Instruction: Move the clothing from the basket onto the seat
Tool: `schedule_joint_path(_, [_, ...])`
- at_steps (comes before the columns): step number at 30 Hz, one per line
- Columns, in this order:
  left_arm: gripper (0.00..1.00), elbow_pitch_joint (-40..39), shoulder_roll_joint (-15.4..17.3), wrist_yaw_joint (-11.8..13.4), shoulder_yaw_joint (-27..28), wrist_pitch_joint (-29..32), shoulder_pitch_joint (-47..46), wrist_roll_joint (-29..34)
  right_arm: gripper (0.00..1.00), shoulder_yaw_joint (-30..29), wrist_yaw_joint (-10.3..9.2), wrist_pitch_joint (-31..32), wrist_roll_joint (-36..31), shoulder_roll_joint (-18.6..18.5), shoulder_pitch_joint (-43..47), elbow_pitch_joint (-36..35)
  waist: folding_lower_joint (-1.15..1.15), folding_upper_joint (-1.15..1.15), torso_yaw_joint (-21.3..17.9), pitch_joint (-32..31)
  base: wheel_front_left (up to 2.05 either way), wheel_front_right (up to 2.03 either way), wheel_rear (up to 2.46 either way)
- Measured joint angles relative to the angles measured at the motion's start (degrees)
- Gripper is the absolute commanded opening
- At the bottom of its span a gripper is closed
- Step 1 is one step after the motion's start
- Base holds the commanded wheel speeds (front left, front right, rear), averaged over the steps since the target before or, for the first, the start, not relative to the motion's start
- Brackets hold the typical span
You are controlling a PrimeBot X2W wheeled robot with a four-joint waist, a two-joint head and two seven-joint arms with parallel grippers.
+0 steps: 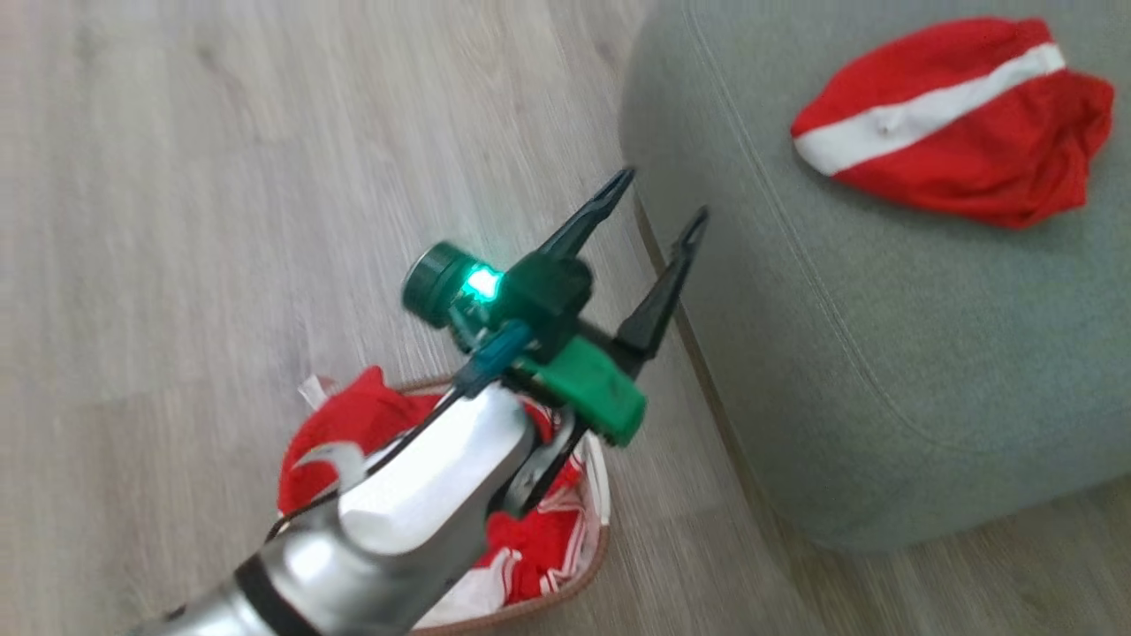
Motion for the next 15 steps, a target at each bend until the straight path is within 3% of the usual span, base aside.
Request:
schedule_joint_path(8, [1.0,-3.31,2.66,0.52,4.44,0.0,6.44,1.56,1.0,-0.16,0.0,-10.02,0.78,-1.76,5.04,-6.23,0.0,0.0,3.76,-3.78,0.0,0.0,0.0])
schedule_joint_path(13, [1.0,-5.64,3.68,1.1,6.95,0.0,9.84,2.02,1.0,-4.31,0.0,-12.44,1.49,-2.25,10.51,-7.27,0.0,0.0,7.03,-4.99,0.0,0.0,0.0])
schedule_joint_path(15, [1.0,-6.17,4.3,1.3,8.25,0.0,11.35,2.16,1.0,-8.75,0.0,-12.44,-0.01,-1.91,13.37,-7.36,0.0,0.0,8.32,-5.38,0.0,0.0,0.0])
